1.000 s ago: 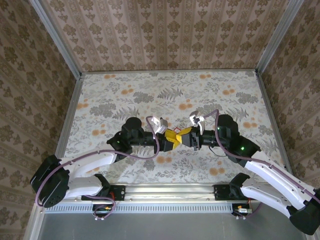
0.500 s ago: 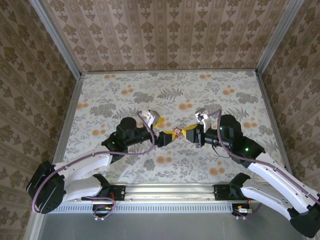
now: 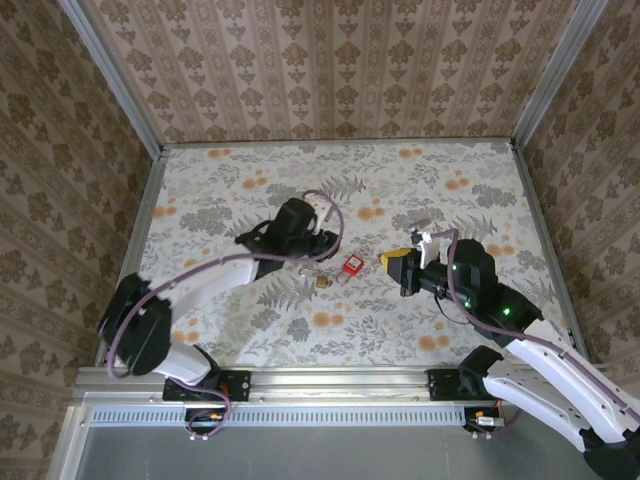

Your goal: Unlock with the key

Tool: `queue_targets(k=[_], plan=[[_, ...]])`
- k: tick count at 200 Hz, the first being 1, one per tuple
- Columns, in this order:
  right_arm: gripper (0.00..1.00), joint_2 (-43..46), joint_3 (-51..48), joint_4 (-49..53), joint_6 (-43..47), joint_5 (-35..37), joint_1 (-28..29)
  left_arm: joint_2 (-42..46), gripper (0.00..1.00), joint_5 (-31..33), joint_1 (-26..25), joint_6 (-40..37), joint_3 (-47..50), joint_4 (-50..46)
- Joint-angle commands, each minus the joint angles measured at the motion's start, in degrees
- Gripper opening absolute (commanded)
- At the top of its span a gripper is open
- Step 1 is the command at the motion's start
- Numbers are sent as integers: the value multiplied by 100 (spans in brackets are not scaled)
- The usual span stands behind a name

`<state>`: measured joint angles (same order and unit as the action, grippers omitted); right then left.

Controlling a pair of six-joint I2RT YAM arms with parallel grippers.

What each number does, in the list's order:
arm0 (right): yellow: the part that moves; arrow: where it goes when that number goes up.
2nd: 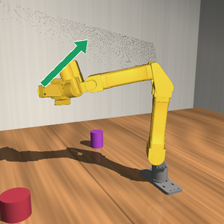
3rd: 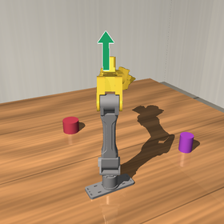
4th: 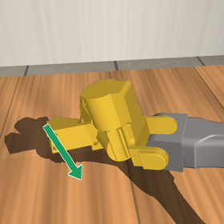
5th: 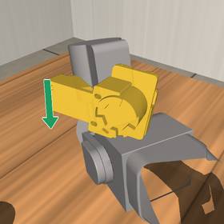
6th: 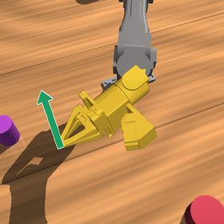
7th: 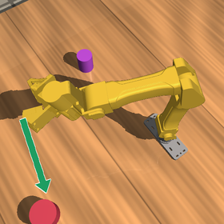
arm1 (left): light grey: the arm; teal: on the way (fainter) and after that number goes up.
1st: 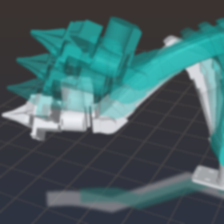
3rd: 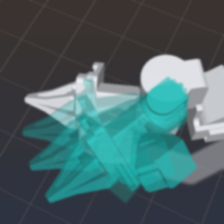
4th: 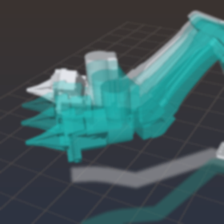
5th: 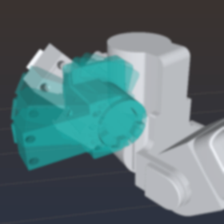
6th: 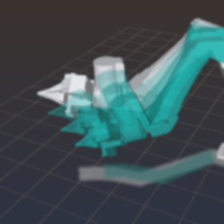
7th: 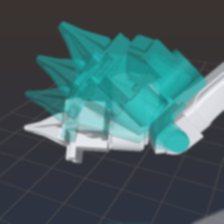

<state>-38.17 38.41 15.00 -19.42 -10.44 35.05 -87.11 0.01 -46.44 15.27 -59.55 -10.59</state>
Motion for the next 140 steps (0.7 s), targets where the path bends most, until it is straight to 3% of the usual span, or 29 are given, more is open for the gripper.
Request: queue_targets(k=[1, 21, 38, 86, 140], plan=[[0, 151, -212, -97, -250, 261, -33, -723, 49, 628, -274, -277, -686, -1660], [0, 237, -300, -35, -301, 339, -42, -1347, 50, 969, -578, -432, -1312, -2183], [0, 337, -356, 23, -340, 432, -51, -1781, 58, 1082, -747, -478, -1760, -2503], [0, 616, -448, 265, -409, 666, -59, -2566, 69, 887, -986, -514, -2565, -2970], [0, 776, -501, 344, -488, 638, -59, -3157, 65, 772, -958, -516, -3075, -3195]])
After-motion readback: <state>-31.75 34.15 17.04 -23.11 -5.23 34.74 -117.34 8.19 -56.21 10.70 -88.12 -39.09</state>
